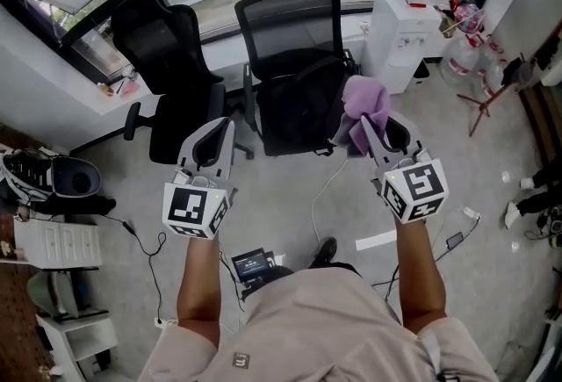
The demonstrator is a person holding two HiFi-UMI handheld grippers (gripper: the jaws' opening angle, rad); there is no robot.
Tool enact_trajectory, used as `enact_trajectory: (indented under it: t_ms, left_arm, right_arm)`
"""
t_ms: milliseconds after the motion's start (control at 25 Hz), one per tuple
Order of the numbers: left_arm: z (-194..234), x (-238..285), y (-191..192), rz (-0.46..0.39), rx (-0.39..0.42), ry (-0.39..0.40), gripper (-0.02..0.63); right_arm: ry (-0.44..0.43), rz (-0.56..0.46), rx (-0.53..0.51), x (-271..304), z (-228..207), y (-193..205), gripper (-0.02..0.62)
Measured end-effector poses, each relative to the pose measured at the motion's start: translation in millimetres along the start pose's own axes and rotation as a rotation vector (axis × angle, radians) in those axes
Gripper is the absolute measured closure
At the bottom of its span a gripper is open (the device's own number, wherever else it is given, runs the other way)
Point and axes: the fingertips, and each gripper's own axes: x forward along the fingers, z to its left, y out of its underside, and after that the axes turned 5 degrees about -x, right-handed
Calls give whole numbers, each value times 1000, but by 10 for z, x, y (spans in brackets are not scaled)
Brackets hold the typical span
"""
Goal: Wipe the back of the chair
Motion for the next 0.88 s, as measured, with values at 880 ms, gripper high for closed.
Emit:
enact_trajectory:
  t_ms: [880]
  left_arm:
    - [469, 1295, 197, -27, -47, 110, 597]
  right_arm:
    - [118, 57, -6, 628, -604, 135, 518]
